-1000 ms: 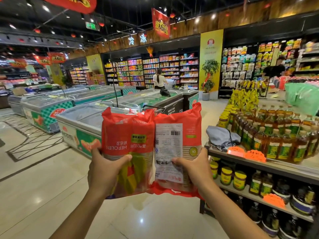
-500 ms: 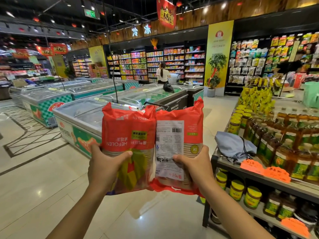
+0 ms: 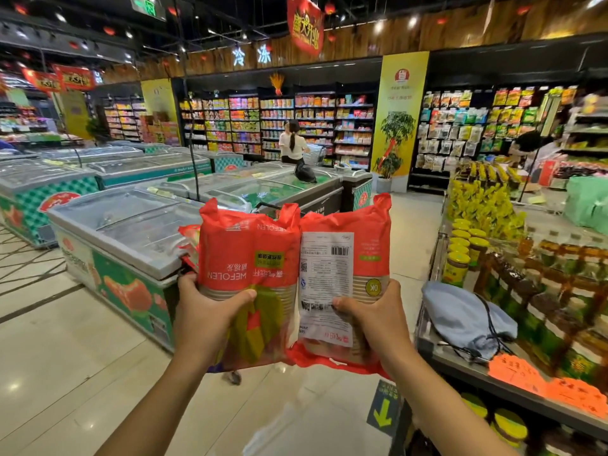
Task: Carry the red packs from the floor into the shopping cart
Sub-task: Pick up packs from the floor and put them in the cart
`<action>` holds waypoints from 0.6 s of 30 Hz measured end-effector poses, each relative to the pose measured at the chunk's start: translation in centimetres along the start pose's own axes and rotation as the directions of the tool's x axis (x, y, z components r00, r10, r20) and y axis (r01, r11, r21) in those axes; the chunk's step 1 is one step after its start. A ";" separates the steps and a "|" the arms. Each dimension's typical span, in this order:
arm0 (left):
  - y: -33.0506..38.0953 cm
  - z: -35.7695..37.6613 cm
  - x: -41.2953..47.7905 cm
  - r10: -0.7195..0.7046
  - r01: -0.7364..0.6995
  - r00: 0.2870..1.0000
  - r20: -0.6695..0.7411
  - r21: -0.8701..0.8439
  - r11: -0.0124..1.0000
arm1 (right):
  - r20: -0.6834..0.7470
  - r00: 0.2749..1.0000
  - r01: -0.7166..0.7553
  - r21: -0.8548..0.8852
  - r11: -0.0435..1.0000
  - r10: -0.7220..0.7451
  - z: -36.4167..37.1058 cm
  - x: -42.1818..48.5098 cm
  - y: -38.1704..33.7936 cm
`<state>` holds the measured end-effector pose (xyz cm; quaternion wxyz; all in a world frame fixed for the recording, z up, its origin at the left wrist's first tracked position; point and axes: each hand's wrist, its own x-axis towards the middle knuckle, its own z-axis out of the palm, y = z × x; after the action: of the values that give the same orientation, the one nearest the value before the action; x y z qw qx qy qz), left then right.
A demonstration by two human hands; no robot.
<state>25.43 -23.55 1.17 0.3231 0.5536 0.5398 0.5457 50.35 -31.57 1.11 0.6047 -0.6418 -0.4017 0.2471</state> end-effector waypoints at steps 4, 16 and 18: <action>-1.6 1.5 5.9 -0.015 0.016 1.000 0.005 -0.022 1.000 | -0.012 1.000 -0.007 -0.018 1.000 0.007 3.3 4.6 -0.1; -4.7 8.4 17.8 -0.027 0.028 0.998 0.057 -0.017 0.999 | -0.068 0.996 -0.055 0.001 0.998 0.055 7.4 16.0 2.4; -5.0 9.9 19.5 -0.035 0.036 0.997 0.063 -0.016 0.999 | -0.060 0.996 -0.064 0.010 0.998 0.064 7.9 18.4 2.9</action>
<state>30.21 -1.65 -0.49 0.3542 0.5580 0.5346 0.5267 54.90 -11.85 0.19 0.6109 -0.6592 -0.3614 0.2482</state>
